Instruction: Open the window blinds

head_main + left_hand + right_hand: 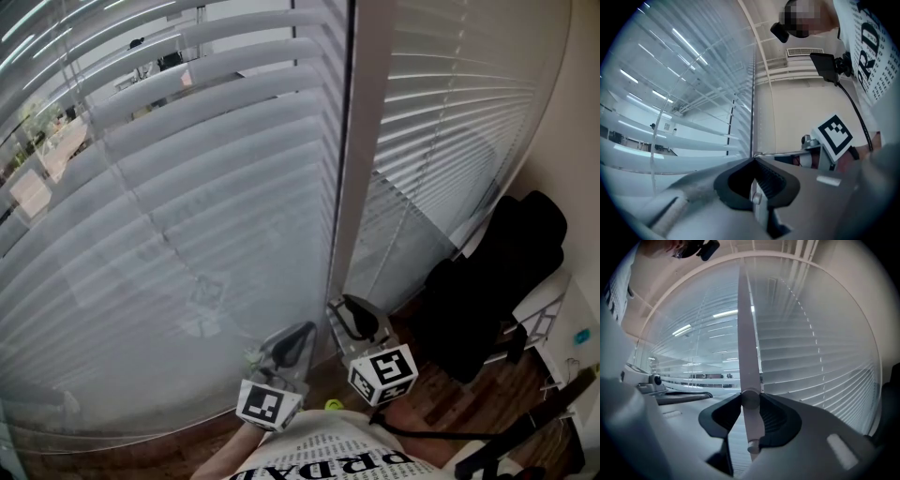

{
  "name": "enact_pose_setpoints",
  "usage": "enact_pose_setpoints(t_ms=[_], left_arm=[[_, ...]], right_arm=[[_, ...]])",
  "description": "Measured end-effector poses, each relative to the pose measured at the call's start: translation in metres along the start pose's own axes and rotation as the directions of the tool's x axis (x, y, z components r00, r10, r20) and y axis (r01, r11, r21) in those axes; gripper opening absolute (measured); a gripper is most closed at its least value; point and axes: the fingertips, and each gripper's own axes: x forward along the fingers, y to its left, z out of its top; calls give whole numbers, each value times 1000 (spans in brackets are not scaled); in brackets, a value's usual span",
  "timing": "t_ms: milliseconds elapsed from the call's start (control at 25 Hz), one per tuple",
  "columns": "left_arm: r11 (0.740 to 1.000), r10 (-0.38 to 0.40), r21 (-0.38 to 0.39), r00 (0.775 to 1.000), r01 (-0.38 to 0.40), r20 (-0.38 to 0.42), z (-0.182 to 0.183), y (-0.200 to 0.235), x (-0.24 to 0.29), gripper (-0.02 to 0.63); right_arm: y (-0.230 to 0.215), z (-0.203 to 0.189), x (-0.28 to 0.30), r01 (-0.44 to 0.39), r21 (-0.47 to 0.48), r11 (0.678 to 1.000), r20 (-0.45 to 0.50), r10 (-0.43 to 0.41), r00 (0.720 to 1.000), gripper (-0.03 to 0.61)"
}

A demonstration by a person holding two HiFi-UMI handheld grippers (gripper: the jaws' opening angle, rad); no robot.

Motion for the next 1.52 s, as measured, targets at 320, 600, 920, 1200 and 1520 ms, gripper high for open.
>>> enact_pose_setpoints(t_ms=[320,600,920,1200,1520], left_arm=[[1000,0,10,1000,0,0,1,-1,1,8],[1000,-2,9,1000,2,1,1,-1,1,8],[1000,-2,12,1000,2,2,0,0,3,8],[1000,-6,9,1000,6,5,1,-1,3,8],[1000,-9,2,1000,9,7,0,-2,3,8]], right_arm=[[-2,0,0,-2,131,991,30,-2,1000,133],[-2,0,0,15,70,997,21,-16,1000,135],[6,6,-2,59,-408,911,-67,-94,993,135],[18,5,1,62,-764,642,-68,-177,982,137],[18,4,2,54,-786,616,-67,-172,983,135]])
